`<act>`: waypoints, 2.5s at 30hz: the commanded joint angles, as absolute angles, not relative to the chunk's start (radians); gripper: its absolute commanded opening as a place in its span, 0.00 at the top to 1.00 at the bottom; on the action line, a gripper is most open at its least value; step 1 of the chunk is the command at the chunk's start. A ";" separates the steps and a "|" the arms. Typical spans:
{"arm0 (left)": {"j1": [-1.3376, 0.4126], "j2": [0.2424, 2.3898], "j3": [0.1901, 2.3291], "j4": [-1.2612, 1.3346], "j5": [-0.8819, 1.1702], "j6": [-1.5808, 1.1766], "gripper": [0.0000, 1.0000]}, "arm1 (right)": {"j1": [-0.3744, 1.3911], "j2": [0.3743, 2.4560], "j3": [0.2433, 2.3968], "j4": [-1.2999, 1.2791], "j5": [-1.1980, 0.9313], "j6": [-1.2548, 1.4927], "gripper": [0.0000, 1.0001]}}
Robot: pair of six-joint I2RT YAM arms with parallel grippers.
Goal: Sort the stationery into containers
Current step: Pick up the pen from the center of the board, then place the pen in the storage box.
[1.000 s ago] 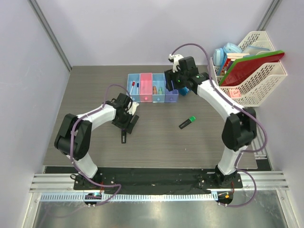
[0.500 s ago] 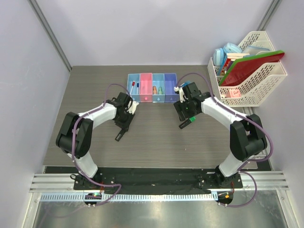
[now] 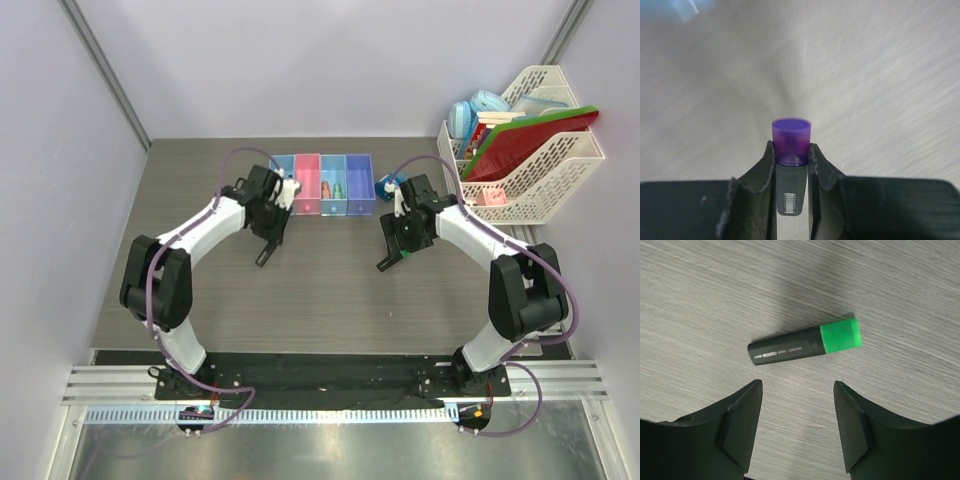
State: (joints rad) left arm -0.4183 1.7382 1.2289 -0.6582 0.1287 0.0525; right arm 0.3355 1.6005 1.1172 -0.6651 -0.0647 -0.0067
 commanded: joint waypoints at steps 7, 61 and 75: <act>-0.405 1.871 1.705 -0.543 0.187 -0.029 1.00 | 0.275 1.704 1.120 -0.646 -0.143 0.084 0.37; -0.342 2.372 2.108 -0.379 0.213 -0.270 0.68 | 0.215 1.887 1.189 -0.588 -0.077 0.184 0.34; -0.342 2.306 2.036 -0.391 0.227 -0.252 0.29 | 0.227 2.019 1.272 -0.540 -0.063 0.201 0.35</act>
